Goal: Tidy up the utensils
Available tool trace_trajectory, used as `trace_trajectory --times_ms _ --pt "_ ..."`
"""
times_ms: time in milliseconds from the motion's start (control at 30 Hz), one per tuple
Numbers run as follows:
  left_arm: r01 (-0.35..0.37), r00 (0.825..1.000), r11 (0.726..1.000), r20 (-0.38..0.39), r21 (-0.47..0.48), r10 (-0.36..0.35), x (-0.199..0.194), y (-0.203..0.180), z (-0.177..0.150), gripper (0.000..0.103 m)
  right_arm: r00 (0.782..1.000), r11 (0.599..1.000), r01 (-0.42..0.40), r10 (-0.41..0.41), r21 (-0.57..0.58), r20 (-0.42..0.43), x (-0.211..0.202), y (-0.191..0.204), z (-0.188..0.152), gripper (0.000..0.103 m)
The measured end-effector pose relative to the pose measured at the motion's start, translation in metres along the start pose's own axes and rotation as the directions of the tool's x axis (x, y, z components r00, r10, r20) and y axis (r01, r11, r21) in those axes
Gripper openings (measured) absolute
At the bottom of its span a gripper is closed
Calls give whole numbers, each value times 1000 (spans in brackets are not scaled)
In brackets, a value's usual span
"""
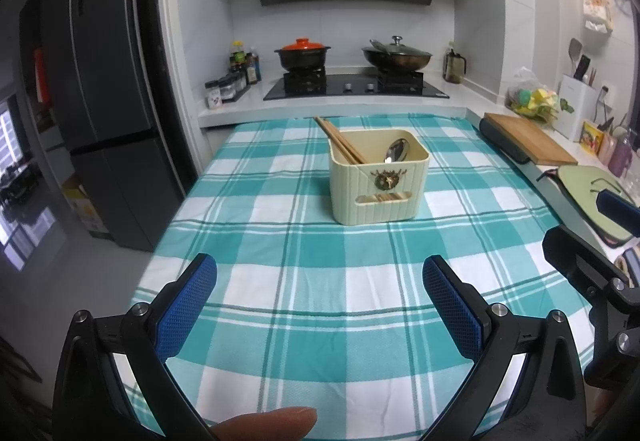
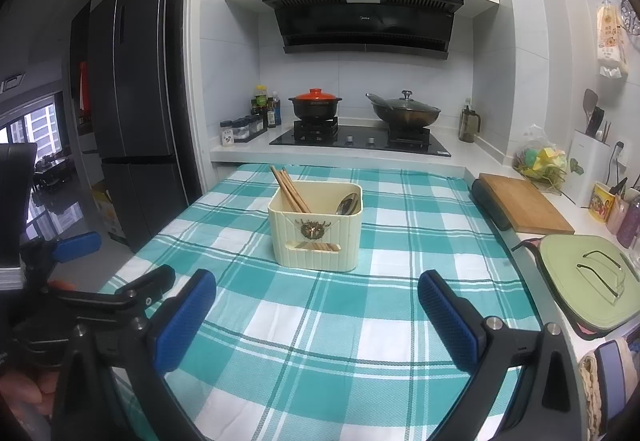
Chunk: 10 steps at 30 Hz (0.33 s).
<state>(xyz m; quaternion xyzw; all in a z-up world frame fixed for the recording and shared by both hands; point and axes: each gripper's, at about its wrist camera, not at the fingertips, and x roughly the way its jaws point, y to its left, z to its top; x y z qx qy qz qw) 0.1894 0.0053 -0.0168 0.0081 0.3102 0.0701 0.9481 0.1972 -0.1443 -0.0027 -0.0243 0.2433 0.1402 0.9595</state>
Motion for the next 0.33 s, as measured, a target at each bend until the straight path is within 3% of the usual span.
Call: trace_trajectory --times_ms 333 --pt "1 1000 1000 24 -1 -1 -2 0 0 103 1000 1000 2 -2 10 -8 1 -4 -2 103"
